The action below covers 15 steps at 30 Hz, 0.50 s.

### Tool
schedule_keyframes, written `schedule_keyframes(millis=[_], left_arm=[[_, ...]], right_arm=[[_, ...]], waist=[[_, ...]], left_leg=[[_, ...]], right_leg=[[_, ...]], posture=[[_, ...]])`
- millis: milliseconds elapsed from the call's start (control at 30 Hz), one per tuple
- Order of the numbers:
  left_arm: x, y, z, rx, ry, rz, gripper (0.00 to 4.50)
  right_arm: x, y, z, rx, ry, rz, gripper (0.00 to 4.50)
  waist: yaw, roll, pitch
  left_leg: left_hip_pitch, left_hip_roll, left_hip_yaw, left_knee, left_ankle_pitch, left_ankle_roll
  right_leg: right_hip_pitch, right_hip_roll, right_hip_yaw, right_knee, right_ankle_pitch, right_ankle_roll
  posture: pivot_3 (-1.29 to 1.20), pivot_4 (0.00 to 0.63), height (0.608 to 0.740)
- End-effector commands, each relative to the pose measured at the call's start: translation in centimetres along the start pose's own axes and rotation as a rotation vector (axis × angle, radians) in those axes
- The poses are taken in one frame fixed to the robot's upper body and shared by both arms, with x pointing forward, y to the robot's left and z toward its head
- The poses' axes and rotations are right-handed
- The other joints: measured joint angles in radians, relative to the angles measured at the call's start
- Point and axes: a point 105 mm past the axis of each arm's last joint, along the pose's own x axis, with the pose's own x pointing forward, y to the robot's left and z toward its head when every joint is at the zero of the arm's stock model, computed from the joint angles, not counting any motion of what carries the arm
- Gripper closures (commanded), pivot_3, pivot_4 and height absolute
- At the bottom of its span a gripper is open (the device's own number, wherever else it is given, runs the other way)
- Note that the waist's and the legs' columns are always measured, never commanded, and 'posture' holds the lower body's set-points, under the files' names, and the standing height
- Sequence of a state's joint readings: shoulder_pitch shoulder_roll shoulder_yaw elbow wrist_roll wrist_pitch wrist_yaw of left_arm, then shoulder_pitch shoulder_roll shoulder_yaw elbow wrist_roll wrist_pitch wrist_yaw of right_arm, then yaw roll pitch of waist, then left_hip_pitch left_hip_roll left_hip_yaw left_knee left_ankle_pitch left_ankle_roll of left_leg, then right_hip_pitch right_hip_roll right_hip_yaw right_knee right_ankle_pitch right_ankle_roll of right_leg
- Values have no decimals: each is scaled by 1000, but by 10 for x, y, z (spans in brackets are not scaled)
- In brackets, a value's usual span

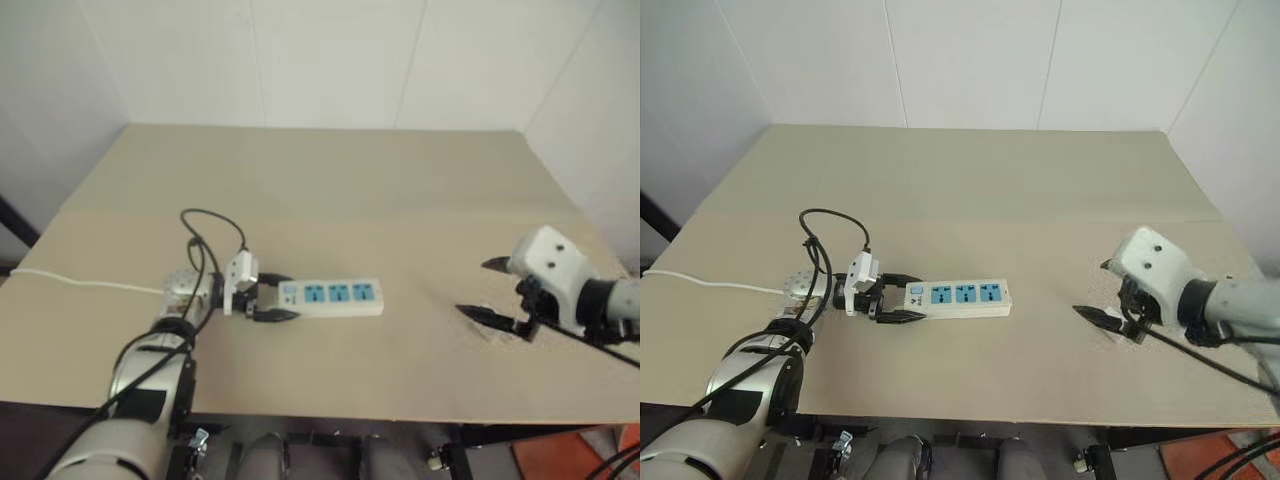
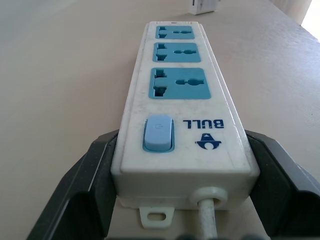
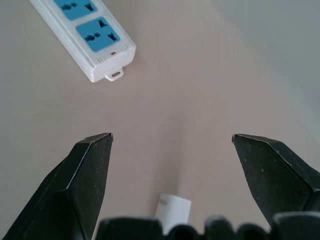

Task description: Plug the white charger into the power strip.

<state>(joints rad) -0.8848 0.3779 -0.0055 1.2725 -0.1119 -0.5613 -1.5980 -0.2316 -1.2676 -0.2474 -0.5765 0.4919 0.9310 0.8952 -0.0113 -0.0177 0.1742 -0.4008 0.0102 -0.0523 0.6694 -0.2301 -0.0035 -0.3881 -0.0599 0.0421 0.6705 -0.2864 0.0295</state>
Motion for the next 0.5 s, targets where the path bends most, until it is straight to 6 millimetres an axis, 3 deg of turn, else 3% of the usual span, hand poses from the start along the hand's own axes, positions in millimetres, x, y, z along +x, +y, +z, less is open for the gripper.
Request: schedule_keyframes(millis=[33,133,333,500], left_arm=[[7,-3,5,59,18,-60,1232],[10,-6,5,83,35,-88,1232],[19,-6,12,106,-4,-102,1232],[21,-7,11,107,-5,-112,1232]], right_arm=[[-3,-7,3,64,111,83,0],[0,-12,0,115,229,136,0],[27,-30,-1,186,365,163,0],[36,-36,-6,237,437,172,0]], waist=[[-1,0,0],[0,0,0],[3,0,0],[10,1,0]], left_leg=[[0,1,0,0,0,0],[-2,1,0,-1,0,0],[-7,0,0,-1,0,0],[-17,-2,0,2,0,0]], right_leg=[[0,0,0,-1,0,0],[-2,0,-1,-3,0,0],[-5,-1,-1,-6,0,0],[-17,-2,0,-1,0,0]], posture=[[0,150,740],[0,150,740],[0,150,740],[0,150,740]])
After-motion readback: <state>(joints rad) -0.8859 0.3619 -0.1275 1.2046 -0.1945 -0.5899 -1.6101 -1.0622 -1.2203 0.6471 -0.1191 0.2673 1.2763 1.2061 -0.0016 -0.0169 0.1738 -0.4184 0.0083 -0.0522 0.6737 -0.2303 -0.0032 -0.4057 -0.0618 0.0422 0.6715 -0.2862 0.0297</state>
